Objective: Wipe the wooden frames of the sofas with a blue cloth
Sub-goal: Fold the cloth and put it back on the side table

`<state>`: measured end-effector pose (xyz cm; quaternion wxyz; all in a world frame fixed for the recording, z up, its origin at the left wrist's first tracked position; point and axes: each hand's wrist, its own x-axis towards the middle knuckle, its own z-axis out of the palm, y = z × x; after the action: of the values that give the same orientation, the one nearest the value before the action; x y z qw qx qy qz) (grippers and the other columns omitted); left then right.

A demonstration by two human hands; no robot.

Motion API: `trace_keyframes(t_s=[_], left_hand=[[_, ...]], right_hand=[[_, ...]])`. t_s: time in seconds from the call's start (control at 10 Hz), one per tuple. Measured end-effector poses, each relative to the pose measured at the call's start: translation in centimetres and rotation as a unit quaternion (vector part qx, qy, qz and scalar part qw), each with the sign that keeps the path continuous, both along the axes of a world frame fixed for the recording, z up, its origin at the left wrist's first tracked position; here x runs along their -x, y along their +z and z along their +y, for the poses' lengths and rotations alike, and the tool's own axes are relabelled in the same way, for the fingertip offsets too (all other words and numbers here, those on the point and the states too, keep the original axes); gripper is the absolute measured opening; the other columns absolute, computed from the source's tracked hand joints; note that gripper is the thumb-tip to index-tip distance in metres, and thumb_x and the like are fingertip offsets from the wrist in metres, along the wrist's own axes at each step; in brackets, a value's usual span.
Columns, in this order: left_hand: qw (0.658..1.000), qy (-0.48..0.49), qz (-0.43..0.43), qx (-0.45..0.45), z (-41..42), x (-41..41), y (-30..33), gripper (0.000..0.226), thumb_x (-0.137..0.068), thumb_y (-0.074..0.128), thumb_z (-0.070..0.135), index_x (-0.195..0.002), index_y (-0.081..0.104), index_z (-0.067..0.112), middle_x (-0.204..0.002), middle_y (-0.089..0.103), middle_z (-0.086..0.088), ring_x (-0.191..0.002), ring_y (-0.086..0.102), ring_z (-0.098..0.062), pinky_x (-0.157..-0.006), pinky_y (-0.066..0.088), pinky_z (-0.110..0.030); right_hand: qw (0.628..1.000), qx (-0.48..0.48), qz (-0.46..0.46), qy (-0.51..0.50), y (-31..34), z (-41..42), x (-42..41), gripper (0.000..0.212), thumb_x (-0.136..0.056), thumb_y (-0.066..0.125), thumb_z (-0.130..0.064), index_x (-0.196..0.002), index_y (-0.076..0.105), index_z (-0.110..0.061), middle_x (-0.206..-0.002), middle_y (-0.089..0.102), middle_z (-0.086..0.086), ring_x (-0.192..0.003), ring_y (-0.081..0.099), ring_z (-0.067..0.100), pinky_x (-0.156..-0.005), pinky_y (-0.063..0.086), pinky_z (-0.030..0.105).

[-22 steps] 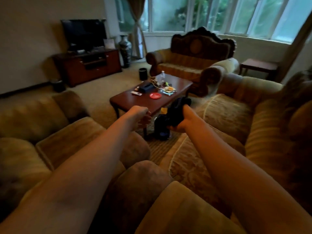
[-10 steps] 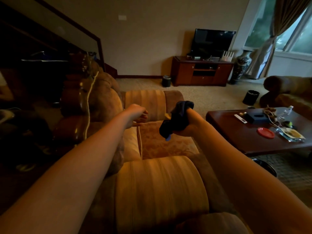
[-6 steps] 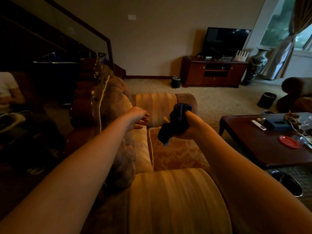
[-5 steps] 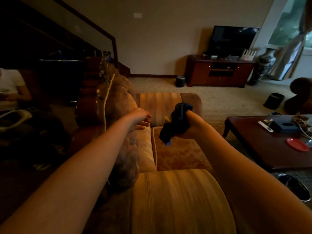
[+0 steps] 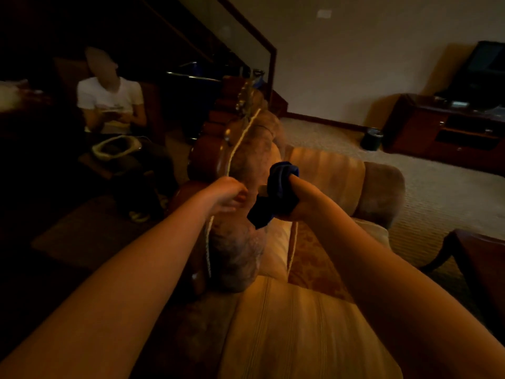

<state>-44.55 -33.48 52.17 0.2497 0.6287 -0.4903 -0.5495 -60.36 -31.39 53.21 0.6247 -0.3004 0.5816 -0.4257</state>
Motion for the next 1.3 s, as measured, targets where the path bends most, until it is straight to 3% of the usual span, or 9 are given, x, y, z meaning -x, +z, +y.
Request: trace_keyframes(t_s=[0.2, 0.4, 0.5, 0.6, 0.8, 0.9, 1.0, 1.1, 1.3], left_hand=[[0.996, 0.078, 0.002, 0.035, -0.1, -3.1, 0.0, 0.013, -0.098, 0.047, 0.017, -0.096, 0.059, 0.011, -0.090, 0.063, -0.007, -0.080, 0.062, -0.019, -0.074, 0.052, -0.035], [0.986, 0.149, 0.040, 0.066, 1.4, -6.0, -0.1, 0.016, -0.097, 0.049, 0.029, -0.090, 0.060, 0.019, -0.088, 0.062, -0.003, -0.085, 0.060, -0.020, -0.078, 0.049, -0.036], [0.977, 0.185, 0.077, 0.077, 1.9, -8.4, -0.1, 0.033, -0.096, 0.047, 0.045, -0.112, 0.058, 0.019, -0.096, 0.062, -0.004, -0.097, 0.061, -0.024, -0.083, 0.048, -0.038], [0.977, 0.167, 0.080, 0.102, 2.8, -11.2, 0.1, 0.031, -0.091, 0.050, 0.054, -0.099, 0.059, 0.026, -0.096, 0.062, -0.001, -0.095, 0.060, -0.021, -0.088, 0.046, -0.038], [0.979, 0.145, 0.033, 0.139, 2.9, -18.0, -0.7, 0.013, -0.088, 0.066, 0.025, -0.098, 0.059, 0.023, -0.107, 0.065, -0.004, -0.103, 0.062, -0.022, -0.091, 0.049, -0.042], [0.975, 0.163, 0.005, 0.152, 2.0, -21.9, -0.6, 0.007, -0.093, 0.057, 0.016, -0.091, 0.059, 0.022, -0.092, 0.063, 0.001, -0.085, 0.061, -0.012, -0.072, 0.052, -0.028], [0.969, 0.182, -0.045, 0.159, 1.0, -26.4, -0.7, 0.012, -0.095, 0.052, 0.013, -0.089, 0.060, 0.019, -0.082, 0.061, 0.002, -0.077, 0.058, -0.010, -0.058, 0.045, -0.018], [0.960, 0.208, -0.095, 0.159, 0.4, -31.8, -1.0, 0.013, -0.095, 0.054, 0.013, -0.101, 0.064, 0.010, -0.093, 0.063, -0.006, -0.089, 0.059, -0.016, -0.070, 0.046, -0.024], [0.945, 0.282, -0.089, 0.139, 2.9, -44.0, -1.5, 0.016, -0.088, 0.066, 0.021, -0.102, 0.062, 0.013, -0.085, 0.062, 0.001, -0.071, 0.058, -0.006, -0.058, 0.046, -0.015]], right_hand=[[0.992, -0.004, -0.071, 0.103, -1.0, -3.6, -2.8, 0.031, -0.104, 0.023, -0.024, -0.084, 0.045, -0.016, -0.084, 0.047, 0.003, -0.072, 0.048, 0.016, -0.061, 0.040, 0.029], [0.986, 0.008, -0.017, 0.168, 0.0, -3.9, -7.8, 0.030, -0.103, 0.032, -0.025, -0.079, 0.048, -0.016, -0.079, 0.053, 0.003, -0.068, 0.052, 0.016, -0.065, 0.044, 0.031], [0.976, -0.011, -0.005, 0.217, -0.5, -4.2, -10.3, 0.028, -0.102, 0.034, -0.031, -0.092, 0.053, -0.014, -0.085, 0.055, 0.004, -0.074, 0.055, 0.020, -0.075, 0.045, 0.037], [0.968, -0.020, 0.001, 0.250, -1.2, -4.9, -13.8, 0.036, -0.101, 0.034, -0.033, -0.123, 0.051, -0.012, -0.102, 0.058, 0.008, -0.098, 0.059, 0.026, -0.081, 0.047, 0.041], [0.950, -0.072, -0.008, 0.304, -1.8, -6.0, -21.7, 0.041, -0.102, 0.035, -0.032, -0.133, 0.043, -0.007, -0.130, 0.051, 0.016, -0.122, 0.048, 0.034, -0.086, 0.038, 0.046], [0.939, -0.063, -0.016, 0.336, -2.3, -7.1, -24.9, 0.045, -0.102, 0.034, -0.034, -0.140, 0.038, -0.011, -0.132, 0.050, 0.014, -0.125, 0.047, 0.034, -0.096, 0.040, 0.048], [0.929, -0.067, 0.027, 0.362, -2.3, -8.1, -28.6, 0.037, -0.102, 0.037, -0.028, -0.133, 0.039, -0.008, -0.128, 0.051, 0.011, -0.123, 0.048, 0.034, -0.095, 0.041, 0.046], [0.898, -0.032, 0.136, 0.417, -2.5, -8.9, -33.7, 0.038, -0.099, 0.044, -0.031, -0.130, 0.041, -0.011, -0.132, 0.051, 0.012, -0.120, 0.051, 0.034, -0.097, 0.044, 0.050], [0.786, 0.062, 0.337, 0.514, -3.4, -9.3, -45.4, 0.047, -0.097, 0.046, -0.034, -0.136, 0.041, -0.008, -0.133, 0.049, 0.018, -0.115, 0.052, 0.038, -0.089, 0.047, 0.050]])
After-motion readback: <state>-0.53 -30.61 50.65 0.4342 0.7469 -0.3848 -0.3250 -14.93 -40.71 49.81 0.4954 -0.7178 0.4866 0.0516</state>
